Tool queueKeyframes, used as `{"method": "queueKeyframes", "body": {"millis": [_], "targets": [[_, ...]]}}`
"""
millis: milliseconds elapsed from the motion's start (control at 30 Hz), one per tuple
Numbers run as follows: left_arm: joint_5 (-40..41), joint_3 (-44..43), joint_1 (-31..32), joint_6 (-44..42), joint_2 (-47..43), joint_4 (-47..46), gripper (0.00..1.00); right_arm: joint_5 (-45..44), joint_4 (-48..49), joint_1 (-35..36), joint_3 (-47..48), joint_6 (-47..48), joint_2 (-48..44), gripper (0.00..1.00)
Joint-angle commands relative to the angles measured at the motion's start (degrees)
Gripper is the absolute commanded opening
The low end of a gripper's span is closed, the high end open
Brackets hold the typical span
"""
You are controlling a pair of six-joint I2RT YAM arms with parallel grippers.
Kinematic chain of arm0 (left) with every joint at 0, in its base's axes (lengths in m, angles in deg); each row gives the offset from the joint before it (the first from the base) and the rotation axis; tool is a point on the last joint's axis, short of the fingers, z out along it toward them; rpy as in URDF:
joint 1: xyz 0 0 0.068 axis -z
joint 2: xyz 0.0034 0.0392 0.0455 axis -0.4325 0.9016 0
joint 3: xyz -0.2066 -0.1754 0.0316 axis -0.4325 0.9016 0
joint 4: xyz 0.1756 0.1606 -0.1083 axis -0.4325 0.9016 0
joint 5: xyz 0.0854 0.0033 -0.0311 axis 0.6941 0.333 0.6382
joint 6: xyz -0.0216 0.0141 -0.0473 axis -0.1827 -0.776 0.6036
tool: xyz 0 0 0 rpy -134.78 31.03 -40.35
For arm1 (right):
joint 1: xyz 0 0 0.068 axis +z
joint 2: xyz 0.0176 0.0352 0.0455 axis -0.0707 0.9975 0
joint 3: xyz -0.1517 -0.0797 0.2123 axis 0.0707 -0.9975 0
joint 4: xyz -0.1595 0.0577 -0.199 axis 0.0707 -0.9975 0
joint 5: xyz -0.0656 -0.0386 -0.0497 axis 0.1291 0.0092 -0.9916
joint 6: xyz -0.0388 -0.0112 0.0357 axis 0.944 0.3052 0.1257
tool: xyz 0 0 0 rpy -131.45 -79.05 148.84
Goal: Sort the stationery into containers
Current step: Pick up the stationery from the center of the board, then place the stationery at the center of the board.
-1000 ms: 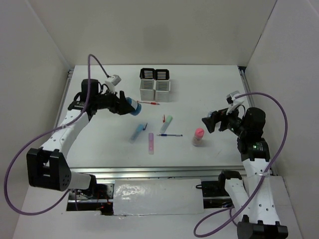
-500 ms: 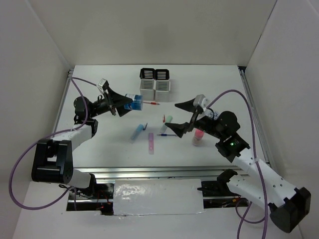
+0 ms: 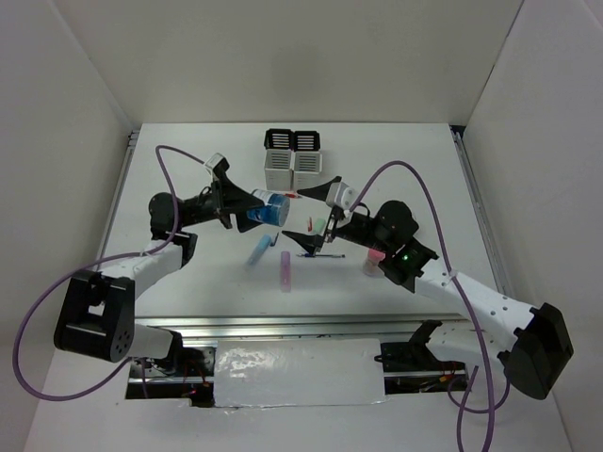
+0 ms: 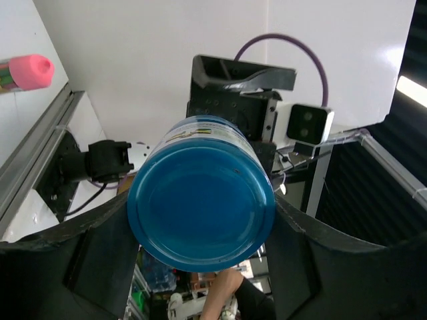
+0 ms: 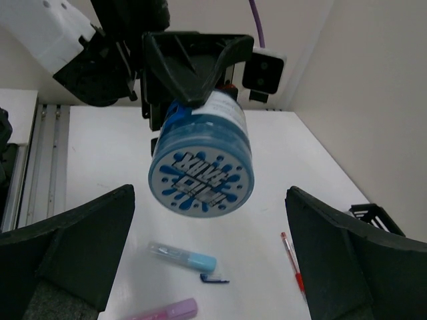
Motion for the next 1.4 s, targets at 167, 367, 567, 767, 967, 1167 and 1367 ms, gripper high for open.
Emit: {"method": "queueKeyframes", "body": {"millis": [167,367,567,767,967,1167,1367], "targets": [[-0.39,0.17,1.8,1.51,-3.24,-23.35,0.0,5.43,1.58,1.81,5.66,-0.89,0.9,1.0],[0.05,-0.54,2.24,2.12,-3.16,-23.61,0.0,4.65,-1.94,3.75,5.84,1.74,1.61,1.0],[0.32,-0.89,2.68,3.35,-3.24,-24.84,0.0,0.16,-1.07,3.84,6.19,2.1,3.01,1.0],[1.2,0.08,2.77,3.71,-3.86,-26.17,0.0,-1.6,2.18,3.05,5.67,-0.1,3.98,1.0],[1.46,1.75,2.77,2.83,-5.26,-24.58,0.0,-1.95,2.71,2.7,5.49,0.25,4.33,0.74],[1.11,2.89,2.86,0.9,-6.67,-21.69,0.05,-1.16,2.36,2.43,6.1,-0.45,4.68,0.55],[-0.82,3.16,2.59,-5.86,-8.16,-8.72,0.68,-0.19,1.13,1.56,6.63,-1.24,4.07,0.28]]}}
